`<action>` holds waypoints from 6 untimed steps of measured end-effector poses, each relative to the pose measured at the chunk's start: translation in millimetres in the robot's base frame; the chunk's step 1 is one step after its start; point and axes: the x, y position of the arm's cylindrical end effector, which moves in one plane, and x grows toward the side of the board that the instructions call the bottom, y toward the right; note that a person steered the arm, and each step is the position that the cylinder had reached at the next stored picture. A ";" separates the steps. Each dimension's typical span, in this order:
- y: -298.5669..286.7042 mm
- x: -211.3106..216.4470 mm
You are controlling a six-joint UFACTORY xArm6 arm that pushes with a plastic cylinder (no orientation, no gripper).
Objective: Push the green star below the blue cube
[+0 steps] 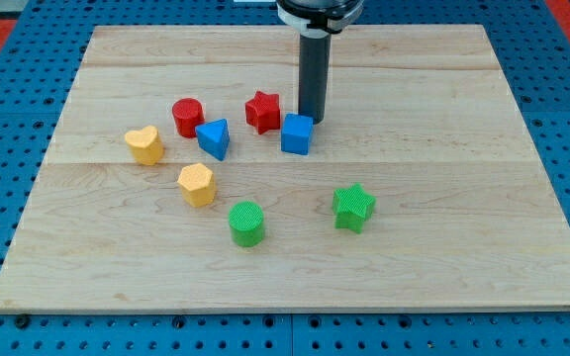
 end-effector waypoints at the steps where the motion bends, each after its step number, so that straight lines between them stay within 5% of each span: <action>1: -2.3 11.3; 2: 11.7 27.6; 3: 104.6 59.6; 4: 99.4 134.7; 5: 53.3 160.4; 6: 16.2 135.7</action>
